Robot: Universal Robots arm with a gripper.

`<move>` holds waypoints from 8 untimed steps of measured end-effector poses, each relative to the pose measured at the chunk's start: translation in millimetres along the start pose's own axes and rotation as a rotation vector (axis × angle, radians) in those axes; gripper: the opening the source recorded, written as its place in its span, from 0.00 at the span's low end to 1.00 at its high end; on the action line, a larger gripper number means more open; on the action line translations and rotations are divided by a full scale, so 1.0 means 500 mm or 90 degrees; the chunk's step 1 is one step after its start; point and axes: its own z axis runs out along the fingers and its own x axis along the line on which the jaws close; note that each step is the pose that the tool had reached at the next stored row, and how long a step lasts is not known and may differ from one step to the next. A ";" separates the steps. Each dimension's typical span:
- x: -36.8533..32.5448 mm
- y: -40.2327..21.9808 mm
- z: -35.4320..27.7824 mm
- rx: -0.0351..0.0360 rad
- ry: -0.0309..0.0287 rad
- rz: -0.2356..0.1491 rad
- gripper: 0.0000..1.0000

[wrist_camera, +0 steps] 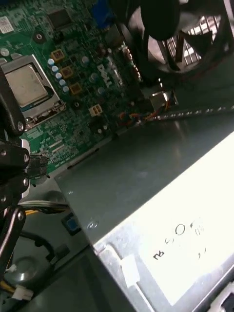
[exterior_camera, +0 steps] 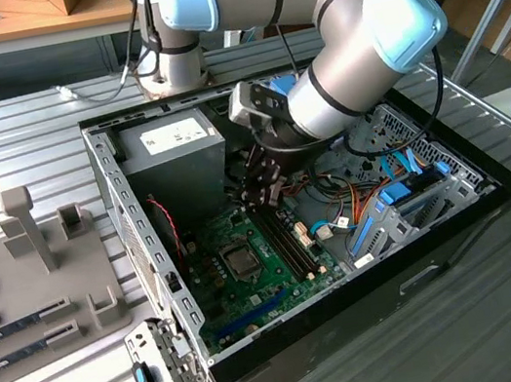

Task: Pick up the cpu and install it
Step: 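Install the first cpu locking lever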

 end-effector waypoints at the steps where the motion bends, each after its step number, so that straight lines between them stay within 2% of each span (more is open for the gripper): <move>1: 0.000 0.000 0.000 -0.0003 0.0028 -0.006 0.11; 6: 0.000 0.000 0.000 -0.0020 0.0159 -0.032 0.11; 8: 0.000 0.000 0.000 -0.0034 0.0238 -0.050 0.11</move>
